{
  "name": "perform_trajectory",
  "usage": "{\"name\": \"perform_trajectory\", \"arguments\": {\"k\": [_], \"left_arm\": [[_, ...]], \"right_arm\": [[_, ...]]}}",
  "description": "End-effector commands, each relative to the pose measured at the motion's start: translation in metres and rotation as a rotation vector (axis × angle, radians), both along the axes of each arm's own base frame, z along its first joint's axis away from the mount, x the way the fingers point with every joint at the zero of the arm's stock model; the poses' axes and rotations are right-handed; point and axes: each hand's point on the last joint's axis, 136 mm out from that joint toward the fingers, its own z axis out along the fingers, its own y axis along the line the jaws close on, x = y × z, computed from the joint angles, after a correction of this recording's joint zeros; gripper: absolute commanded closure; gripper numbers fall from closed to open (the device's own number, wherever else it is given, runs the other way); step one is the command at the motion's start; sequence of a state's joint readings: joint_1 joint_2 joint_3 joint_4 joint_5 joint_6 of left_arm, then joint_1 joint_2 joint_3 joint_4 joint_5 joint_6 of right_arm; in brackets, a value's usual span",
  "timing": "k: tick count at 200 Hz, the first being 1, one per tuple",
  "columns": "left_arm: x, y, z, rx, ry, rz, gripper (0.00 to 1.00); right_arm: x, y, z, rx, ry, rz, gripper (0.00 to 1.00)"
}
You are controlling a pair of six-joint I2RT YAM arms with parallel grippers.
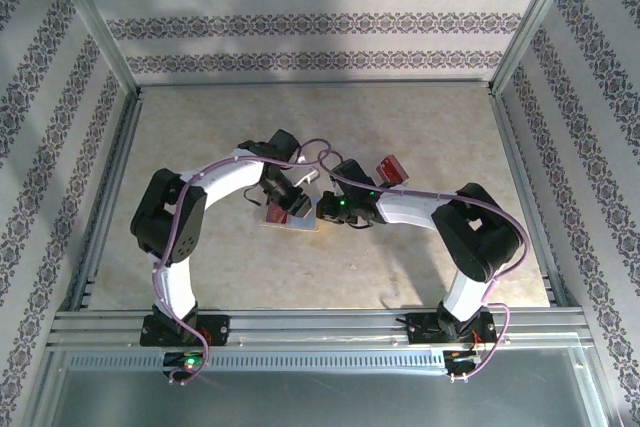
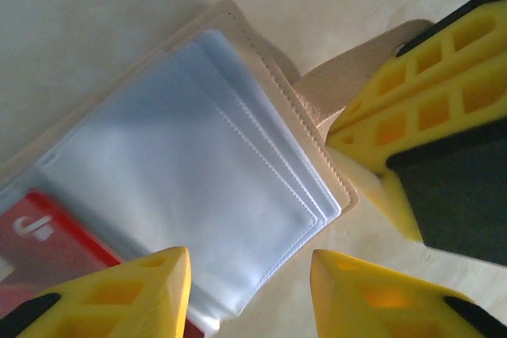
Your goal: Put the credit cards into the card holder
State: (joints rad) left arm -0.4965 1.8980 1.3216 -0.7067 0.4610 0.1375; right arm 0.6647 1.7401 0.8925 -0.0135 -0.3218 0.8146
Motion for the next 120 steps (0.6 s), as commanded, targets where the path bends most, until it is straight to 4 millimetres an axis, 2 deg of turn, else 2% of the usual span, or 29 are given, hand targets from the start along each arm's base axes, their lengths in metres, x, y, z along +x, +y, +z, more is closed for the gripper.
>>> {"name": "perform_trajectory", "arguments": {"k": [1, 32, 53, 100, 120], "left_arm": [[-0.007, 0.01, -0.017, 0.071, 0.064, 0.008, 0.58], [-0.008, 0.019, -0.033, 0.12, 0.075, 0.003, 0.65], [-0.009, 0.02, -0.04, 0.123, 0.087, 0.0, 0.74], [-0.006, 0.027, -0.043, 0.108, 0.099, 0.022, 0.86], [-0.004, 0.032, -0.043, 0.103, 0.103, 0.035, 0.89]], "right_arm": [[0.005, 0.001, 0.009, 0.038, -0.036, -0.018, 0.89], [0.005, 0.003, 0.012, 0.057, -0.04, -0.019, 0.88], [0.008, 0.001, 0.014, 0.058, -0.047, -0.022, 0.87], [0.013, 0.004, 0.018, 0.077, -0.057, -0.028, 0.86], [0.014, 0.012, 0.019, 0.109, -0.045, -0.024, 0.86]]}}
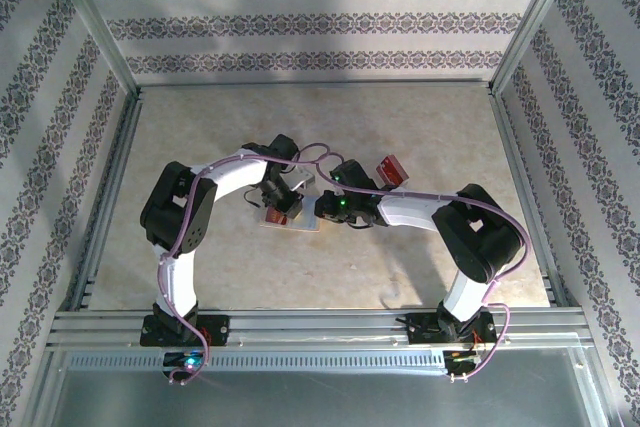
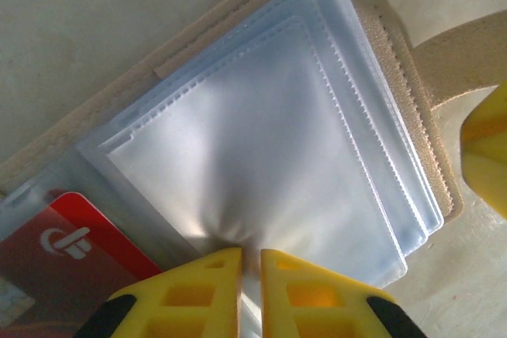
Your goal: Put the credit cards into the card holder
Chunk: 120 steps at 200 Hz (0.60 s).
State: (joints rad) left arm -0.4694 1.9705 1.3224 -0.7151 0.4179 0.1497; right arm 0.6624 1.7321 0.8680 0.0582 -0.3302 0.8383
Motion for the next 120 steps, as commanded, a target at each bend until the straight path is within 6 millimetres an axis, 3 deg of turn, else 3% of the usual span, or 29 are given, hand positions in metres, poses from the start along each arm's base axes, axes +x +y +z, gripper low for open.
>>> {"name": "perform_trajectory", "arguments": {"k": [1, 120], "left_arm": [[-0.008, 0.014, -0.014, 0.028, 0.057, 0.016, 0.89], [-0.007, 0.017, -0.023, 0.003, 0.089, 0.041, 0.89]], "right_arm": [[0.01, 0.009, 0.014, 0.067, -0.021, -0.007, 0.86], [-0.007, 0.022, -0.017, 0.128, 0.074, -0.011, 0.76]]}}
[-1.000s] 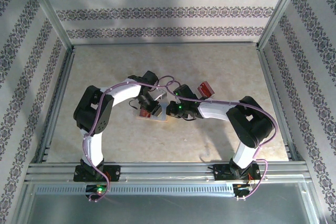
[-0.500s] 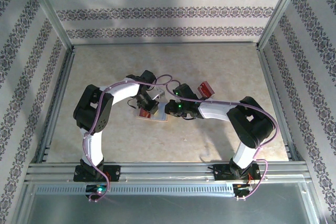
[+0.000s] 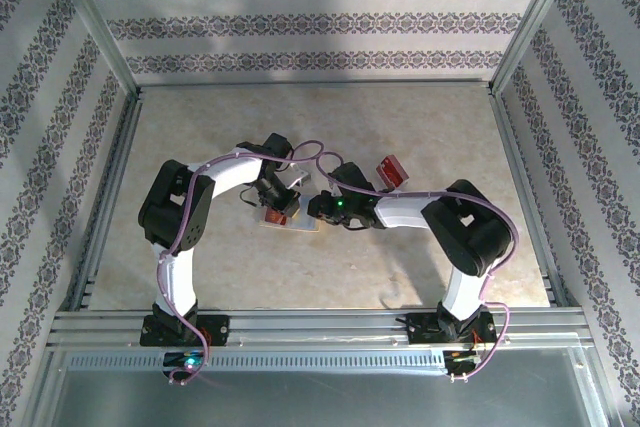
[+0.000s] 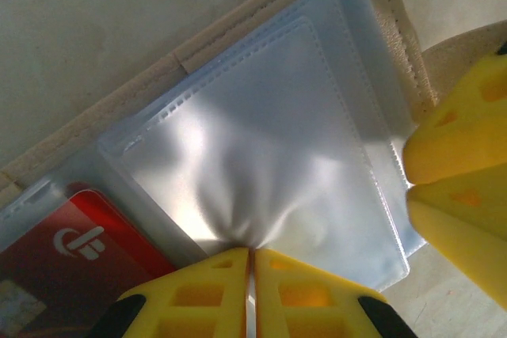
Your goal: Put the credit cards into the card holder
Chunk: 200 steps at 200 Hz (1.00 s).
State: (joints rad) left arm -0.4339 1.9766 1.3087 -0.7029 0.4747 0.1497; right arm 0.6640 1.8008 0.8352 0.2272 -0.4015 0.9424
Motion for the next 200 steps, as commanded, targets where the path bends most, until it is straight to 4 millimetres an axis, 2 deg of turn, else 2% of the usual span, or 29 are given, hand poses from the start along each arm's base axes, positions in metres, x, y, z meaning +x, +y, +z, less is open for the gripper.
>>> {"name": "perform_trajectory", "arguments": {"k": [1, 61, 98, 123, 162, 200], "left_arm": [[-0.009, 0.013, -0.021, 0.05, 0.058, 0.01, 0.89], [-0.008, 0.014, -0.021, 0.049, 0.06, 0.015, 0.89], [-0.008, 0.015, -0.019, 0.042, 0.056, 0.019, 0.89], [-0.006, 0.015, -0.012, 0.037, 0.036, 0.027, 0.89], [-0.006, 0.017, -0.011, 0.035, 0.027, 0.03, 0.89], [-0.006, 0.018, -0.011, 0.034, 0.026, 0.03, 0.89]], "right_arm": [[-0.008, 0.006, -0.007, 0.018, 0.024, 0.016, 0.76], [-0.009, 0.01, -0.016, 0.017, 0.045, 0.02, 0.75], [-0.006, 0.02, -0.006, 0.048, 0.024, 0.038, 0.78], [-0.004, 0.019, 0.001, 0.052, 0.007, 0.033, 0.79], [-0.007, 0.017, 0.009, 0.041, -0.005, 0.031, 0.78], [-0.013, 0.026, 0.014, 0.044, -0.008, 0.05, 0.78]]}}
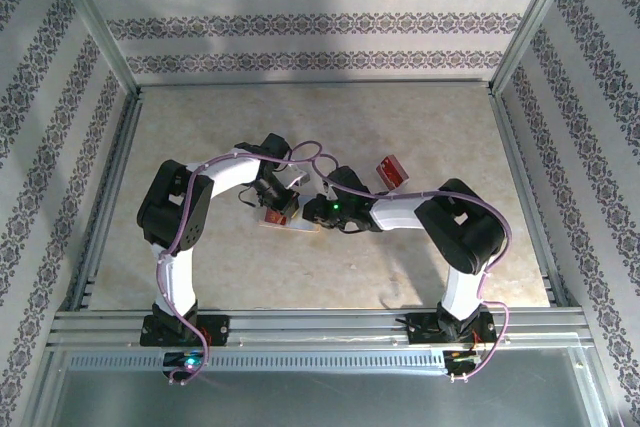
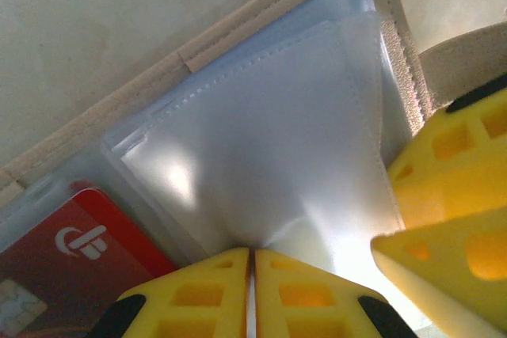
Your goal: Put the credit cards into the card holder
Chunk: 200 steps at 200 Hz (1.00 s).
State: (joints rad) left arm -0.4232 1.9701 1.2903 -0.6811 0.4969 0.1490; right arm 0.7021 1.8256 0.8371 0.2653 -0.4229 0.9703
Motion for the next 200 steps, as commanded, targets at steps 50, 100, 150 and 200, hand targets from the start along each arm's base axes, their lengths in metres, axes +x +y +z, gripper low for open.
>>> {"name": "perform_trajectory", "arguments": {"k": [50, 100, 150, 200], "left_arm": [[-0.006, 0.017, -0.011, 0.061, 0.031, 0.024, 0.89], [-0.006, 0.017, -0.01, 0.057, 0.034, 0.027, 0.89], [0.0, 0.015, 0.015, 0.012, -0.016, 0.045, 0.84], [0.018, 0.032, 0.05, -0.045, -0.084, 0.142, 0.75]], "right_arm": [[-0.001, 0.01, 0.018, 0.019, -0.026, 0.011, 0.78], [0.004, 0.007, 0.018, 0.017, -0.034, 0.001, 0.76], [0.011, 0.015, 0.01, 0.034, -0.015, 0.005, 0.77], [0.018, 0.018, 0.012, 0.04, -0.029, -0.006, 0.77]]}}
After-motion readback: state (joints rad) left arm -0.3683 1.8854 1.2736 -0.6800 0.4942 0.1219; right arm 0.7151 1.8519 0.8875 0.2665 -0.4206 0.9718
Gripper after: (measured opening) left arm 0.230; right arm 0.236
